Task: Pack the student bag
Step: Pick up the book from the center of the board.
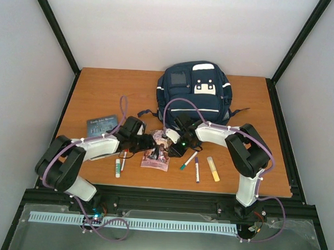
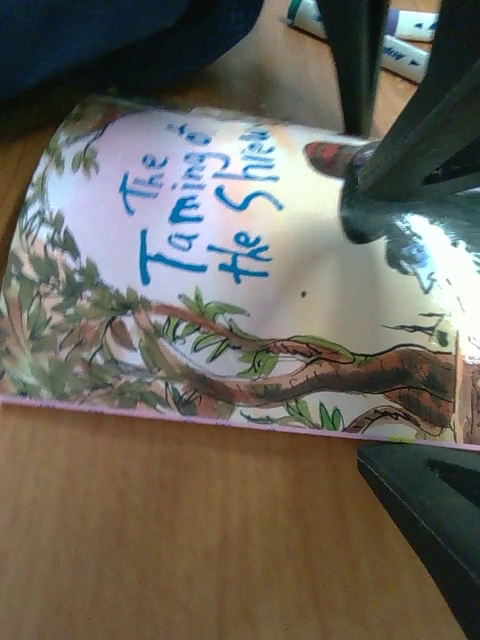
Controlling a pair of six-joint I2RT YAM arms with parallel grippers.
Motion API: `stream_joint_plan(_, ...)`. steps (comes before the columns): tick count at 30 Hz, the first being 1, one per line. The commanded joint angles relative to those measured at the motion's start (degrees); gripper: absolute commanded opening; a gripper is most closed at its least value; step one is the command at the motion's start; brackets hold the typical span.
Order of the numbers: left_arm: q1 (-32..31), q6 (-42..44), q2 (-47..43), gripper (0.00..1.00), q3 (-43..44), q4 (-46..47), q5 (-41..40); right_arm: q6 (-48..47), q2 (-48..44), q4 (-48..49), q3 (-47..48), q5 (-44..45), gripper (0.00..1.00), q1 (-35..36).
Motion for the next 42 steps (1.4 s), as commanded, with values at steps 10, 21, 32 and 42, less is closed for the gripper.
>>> stream_joint_plan(10,-1.4,-7.1,-12.5,0.66,-5.3,0.4,10.4,-0.8,5.0,0.1,-1.1,7.5,0.24,1.3)
stream_joint_plan(21,-1.4,-12.1,-19.5,0.57,-11.5,14.6,17.0,-1.1,5.1,0.2,-1.4,8.4,0.25,1.3)
stream_joint_plan(32,-1.4,-14.0,-24.4,0.54,-14.3,19.3,14.6,-1.0,5.3,0.1,-1.3,8.4,0.26,1.3)
stream_joint_plan(42,-1.4,-12.2,-21.9,0.57,-9.3,2.8,7.9,-1.1,5.5,0.0,-1.3,8.1,0.26,1.3)
